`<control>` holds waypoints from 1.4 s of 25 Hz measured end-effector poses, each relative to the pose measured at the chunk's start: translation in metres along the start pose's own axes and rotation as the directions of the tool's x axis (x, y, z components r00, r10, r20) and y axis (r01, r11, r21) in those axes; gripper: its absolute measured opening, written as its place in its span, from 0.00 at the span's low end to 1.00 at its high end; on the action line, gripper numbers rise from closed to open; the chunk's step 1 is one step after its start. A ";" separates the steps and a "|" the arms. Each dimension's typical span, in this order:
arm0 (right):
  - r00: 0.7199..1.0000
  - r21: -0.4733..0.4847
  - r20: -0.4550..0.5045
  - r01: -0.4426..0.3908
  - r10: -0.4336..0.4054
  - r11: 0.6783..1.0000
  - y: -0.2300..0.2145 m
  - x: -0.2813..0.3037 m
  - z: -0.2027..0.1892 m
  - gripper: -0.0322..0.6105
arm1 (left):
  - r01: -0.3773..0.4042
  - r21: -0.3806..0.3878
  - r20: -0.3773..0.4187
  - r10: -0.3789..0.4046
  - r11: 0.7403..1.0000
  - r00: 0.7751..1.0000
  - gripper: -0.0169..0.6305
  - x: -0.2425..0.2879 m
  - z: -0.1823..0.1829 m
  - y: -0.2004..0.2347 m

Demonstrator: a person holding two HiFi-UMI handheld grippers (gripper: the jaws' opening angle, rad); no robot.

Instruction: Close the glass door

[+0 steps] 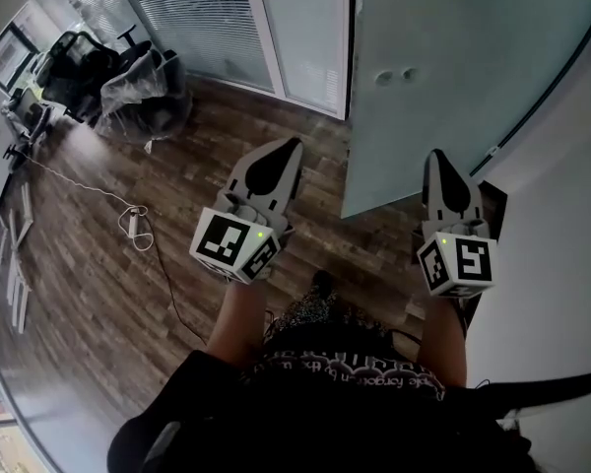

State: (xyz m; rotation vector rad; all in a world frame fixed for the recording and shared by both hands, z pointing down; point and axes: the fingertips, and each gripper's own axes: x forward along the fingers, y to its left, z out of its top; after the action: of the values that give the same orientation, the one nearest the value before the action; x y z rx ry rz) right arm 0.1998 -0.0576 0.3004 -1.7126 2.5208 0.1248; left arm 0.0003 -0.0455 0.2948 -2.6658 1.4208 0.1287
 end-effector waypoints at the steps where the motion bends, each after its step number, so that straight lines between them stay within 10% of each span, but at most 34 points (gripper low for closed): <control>1: 1.000 -0.001 -0.003 0.003 -0.003 1.000 -0.002 0.008 -0.002 0.05 | 0.001 -0.002 -0.002 -0.001 1.000 1.000 0.03 0.006 -0.002 0.006; 35: 0.989 0.014 -0.148 0.016 -0.013 1.000 -0.070 0.185 -0.073 0.13 | 0.057 -0.024 0.003 -0.057 0.998 0.998 0.03 0.175 -0.030 0.121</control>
State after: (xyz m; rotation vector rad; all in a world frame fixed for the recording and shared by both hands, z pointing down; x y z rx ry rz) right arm 0.1946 -0.2624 0.3490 -1.7973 2.6038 -0.0242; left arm -0.0019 -0.2601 0.2936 -2.7216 1.3490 0.1448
